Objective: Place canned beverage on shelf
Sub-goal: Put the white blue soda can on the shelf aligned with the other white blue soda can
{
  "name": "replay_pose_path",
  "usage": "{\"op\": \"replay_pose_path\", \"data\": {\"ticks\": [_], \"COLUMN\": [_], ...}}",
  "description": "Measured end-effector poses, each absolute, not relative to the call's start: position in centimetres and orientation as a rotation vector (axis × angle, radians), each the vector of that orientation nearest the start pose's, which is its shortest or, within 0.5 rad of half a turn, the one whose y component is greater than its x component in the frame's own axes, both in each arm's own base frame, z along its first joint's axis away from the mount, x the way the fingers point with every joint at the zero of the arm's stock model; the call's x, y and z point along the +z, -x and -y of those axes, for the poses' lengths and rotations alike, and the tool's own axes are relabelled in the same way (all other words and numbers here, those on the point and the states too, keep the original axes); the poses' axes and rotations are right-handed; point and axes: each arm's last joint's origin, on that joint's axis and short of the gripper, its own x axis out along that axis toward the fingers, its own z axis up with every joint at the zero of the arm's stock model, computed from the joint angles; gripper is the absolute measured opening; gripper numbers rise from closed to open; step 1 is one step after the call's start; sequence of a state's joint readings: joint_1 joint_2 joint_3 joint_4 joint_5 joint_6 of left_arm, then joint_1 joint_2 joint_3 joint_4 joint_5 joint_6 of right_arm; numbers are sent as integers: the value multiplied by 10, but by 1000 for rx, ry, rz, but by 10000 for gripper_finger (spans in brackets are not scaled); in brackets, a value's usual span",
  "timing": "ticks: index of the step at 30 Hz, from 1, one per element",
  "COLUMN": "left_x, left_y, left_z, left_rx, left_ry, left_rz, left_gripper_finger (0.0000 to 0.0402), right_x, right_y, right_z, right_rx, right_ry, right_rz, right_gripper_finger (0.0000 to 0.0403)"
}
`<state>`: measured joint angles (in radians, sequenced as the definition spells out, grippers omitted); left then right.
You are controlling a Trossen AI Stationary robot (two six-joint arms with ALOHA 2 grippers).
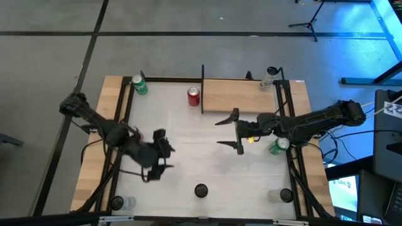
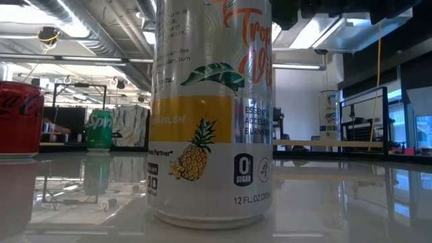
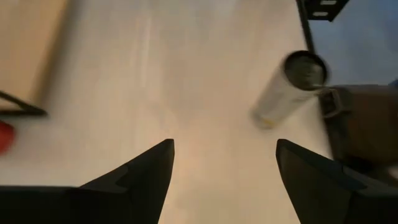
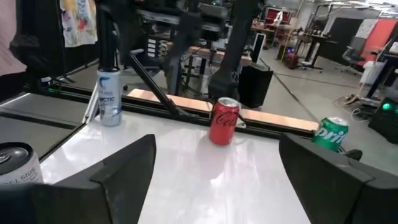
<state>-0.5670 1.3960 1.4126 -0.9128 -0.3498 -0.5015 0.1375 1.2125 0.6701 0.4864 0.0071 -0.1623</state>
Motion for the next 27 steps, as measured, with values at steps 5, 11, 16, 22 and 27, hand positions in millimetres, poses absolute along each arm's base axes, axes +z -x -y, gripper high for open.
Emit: {"op": "replay_pose_path", "data": {"ticks": [5,11,16,22,27], "left_x": [364,366,369,370,365], "left_y": [-237,-230,-234,-239,-237], "left_z": [180,219,228,225,219], "left_rx": [19,-30,-98,-59,-1], "left_ry": [224,392,330,370,316], "left_rz": [-886,-866,-777,-744,-781], "left_gripper_finger": [273,273,273,274,310], "right_x": [272,273,270,264,260], "right_y": [-262,-260,-260,-262,-261], "right_z": [-38,-45,-45,-51,-70], "right_rx": [207,427,447,463,474], "right_ry": [138,86,50,-8,-1], "right_rz": [-20,-9,-52,-94,-105], "right_gripper_finger": [337,337,337,337,337]}}
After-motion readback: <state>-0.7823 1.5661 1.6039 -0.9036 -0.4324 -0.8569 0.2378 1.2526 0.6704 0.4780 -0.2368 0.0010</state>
